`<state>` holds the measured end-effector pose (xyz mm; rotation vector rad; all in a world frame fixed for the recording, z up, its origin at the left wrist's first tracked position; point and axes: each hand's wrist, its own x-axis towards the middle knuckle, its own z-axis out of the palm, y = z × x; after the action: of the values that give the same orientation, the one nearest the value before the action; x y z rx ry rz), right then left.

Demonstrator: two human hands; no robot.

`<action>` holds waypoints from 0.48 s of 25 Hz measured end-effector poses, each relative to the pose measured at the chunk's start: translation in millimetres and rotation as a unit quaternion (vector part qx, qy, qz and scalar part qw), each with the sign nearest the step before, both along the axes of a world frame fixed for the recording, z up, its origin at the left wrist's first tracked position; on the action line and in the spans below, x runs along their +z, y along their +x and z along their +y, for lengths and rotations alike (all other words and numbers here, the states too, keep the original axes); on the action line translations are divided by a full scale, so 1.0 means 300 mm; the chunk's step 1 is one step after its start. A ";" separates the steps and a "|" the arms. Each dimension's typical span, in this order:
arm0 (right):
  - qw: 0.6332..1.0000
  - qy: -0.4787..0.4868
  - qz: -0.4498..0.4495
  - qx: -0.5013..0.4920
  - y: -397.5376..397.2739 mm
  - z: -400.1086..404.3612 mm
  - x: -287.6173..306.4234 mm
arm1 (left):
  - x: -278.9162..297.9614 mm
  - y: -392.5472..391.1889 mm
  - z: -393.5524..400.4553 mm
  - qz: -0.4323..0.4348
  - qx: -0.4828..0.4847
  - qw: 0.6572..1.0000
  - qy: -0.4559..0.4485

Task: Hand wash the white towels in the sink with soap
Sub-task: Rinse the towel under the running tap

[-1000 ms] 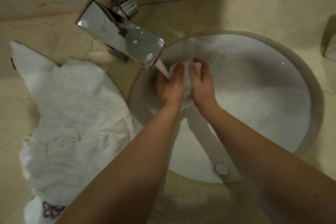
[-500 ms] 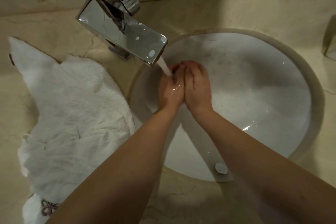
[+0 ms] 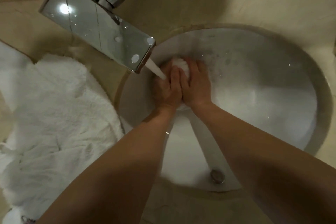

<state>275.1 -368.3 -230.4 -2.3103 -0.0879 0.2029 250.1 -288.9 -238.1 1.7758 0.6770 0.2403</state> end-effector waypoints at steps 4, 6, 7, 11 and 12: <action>0.999 -0.019 -0.019 0.023 0.056 0.008 -0.021 | -0.048 0.028 0.003 0.011 0.028 0.999 0.039; 0.998 -0.035 -0.024 0.048 0.082 0.005 -0.015 | -0.062 0.036 0.001 0.021 0.016 0.998 0.053; 0.996 -0.049 -0.025 0.063 0.095 0.003 -0.020 | -0.061 0.042 -0.001 0.034 0.010 0.996 0.081; 0.989 -0.098 -0.057 0.092 0.125 0.003 -0.026 | -0.064 0.077 -0.005 0.007 0.025 0.982 0.188; 0.986 -0.103 -0.087 0.094 0.120 0.009 -0.021 | -0.065 0.078 -0.006 0.000 0.024 0.978 0.206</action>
<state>311.1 -365.5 -236.6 -2.5231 -0.3925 0.1088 273.4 -290.7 -257.6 2.1541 0.7058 0.4393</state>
